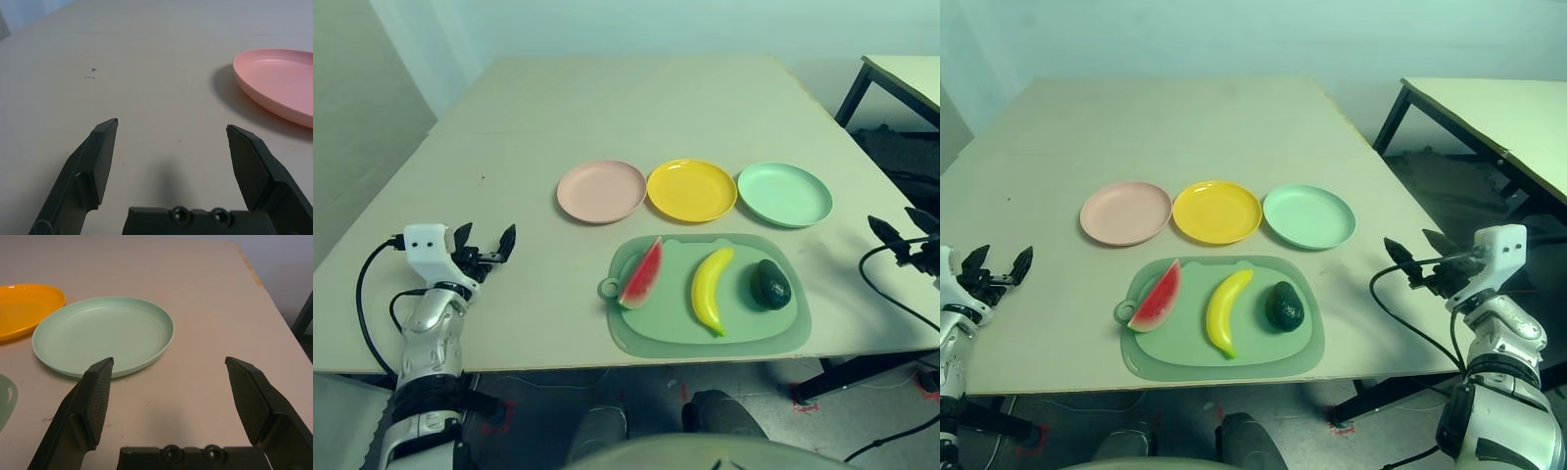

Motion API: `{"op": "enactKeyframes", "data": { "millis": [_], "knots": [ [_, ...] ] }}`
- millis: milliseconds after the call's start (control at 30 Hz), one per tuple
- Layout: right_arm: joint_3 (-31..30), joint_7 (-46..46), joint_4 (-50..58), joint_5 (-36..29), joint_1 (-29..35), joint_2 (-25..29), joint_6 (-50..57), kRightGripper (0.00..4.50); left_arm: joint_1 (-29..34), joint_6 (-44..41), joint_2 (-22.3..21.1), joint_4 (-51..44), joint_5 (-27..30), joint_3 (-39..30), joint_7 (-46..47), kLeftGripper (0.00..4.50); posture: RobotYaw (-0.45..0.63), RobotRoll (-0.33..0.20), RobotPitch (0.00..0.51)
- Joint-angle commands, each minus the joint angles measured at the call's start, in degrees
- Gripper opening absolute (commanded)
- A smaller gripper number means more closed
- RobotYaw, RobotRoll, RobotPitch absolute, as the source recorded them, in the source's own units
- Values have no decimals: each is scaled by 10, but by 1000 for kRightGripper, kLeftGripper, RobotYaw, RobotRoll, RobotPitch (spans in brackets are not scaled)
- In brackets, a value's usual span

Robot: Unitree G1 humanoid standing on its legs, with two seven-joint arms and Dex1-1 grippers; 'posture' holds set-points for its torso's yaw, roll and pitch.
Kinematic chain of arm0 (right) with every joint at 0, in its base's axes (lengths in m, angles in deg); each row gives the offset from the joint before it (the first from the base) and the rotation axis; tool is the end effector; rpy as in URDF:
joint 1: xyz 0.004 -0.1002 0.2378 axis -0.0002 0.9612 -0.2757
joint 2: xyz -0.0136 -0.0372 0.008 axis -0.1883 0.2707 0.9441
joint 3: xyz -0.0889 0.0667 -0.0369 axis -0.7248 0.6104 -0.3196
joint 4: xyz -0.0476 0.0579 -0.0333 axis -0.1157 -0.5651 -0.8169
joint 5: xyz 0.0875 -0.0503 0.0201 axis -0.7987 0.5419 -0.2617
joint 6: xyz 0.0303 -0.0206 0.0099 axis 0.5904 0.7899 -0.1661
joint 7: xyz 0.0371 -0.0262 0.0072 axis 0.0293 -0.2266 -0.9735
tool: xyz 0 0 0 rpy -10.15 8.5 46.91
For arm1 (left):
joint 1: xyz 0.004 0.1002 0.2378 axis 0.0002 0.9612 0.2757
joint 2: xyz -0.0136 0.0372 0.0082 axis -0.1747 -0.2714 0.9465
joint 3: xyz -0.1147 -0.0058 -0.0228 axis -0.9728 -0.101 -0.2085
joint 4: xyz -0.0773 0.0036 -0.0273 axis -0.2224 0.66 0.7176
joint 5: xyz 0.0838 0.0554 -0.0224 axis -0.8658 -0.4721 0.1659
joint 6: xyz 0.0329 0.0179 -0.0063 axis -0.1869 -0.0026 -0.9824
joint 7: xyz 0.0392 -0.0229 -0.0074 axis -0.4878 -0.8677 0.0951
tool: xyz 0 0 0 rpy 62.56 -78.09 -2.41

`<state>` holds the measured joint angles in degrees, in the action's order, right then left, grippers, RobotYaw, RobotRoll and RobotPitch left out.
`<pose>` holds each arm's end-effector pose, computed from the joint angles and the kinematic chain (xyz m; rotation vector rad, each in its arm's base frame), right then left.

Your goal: Place the fruits into color-matched plates.

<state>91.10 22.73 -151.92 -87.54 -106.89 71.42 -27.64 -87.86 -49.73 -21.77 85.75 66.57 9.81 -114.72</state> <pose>0.2143 -0.4167 0.0810 -0.0813 0.0236 0.2445 0.2044 0.3408 0.0482 0.0882 0.0176 0.0492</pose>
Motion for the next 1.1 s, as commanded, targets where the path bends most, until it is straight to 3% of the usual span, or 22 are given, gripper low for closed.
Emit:
{"op": "enactKeyframes", "data": {
  "millis": [33,200,300,433,733,800,900,1000,1100],
  "knots": [
    [2,1,5,-3,3,-11,-5,4472,-7,1,-11,8,1,-7,-5,4500,-96,0,12],
    [1,2,11,-5,-2,-23,-3,4472,-16,-19,-14,-10,36,-19,-33,4500,-94,0,29],
    [-2,-8,17,-4,-2,-25,0,4472,-19,-50,-23,-49,99,-19,-122,4500,-86,0,40],
    [5,-18,19,-8,3,-7,8,4472,-5,-130,-68,-132,188,-10,-279,4500,-112,0,37],
    [1,-52,65,-21,-21,44,86,4472,-15,-209,-165,-223,201,84,-497,4500,-148,0,19],
    [-22,-55,97,-5,-39,58,111,4472,-18,-218,-181,-234,200,103,-538,4500,-158,0,19],
    [-92,-124,250,7,-31,97,211,4472,-34,-208,-192,-222,188,128,-590,4500,-196,0,14],
    [-134,-177,400,-11,37,168,378,4472,-50,-199,-186,-208,179,138,-606,4500,-192,0,23],
    [-133,-218,458,-8,113,220,395,4472,-63,-192,-175,-195,171,140,-605,4500,-211,0,31]
  ]
}}
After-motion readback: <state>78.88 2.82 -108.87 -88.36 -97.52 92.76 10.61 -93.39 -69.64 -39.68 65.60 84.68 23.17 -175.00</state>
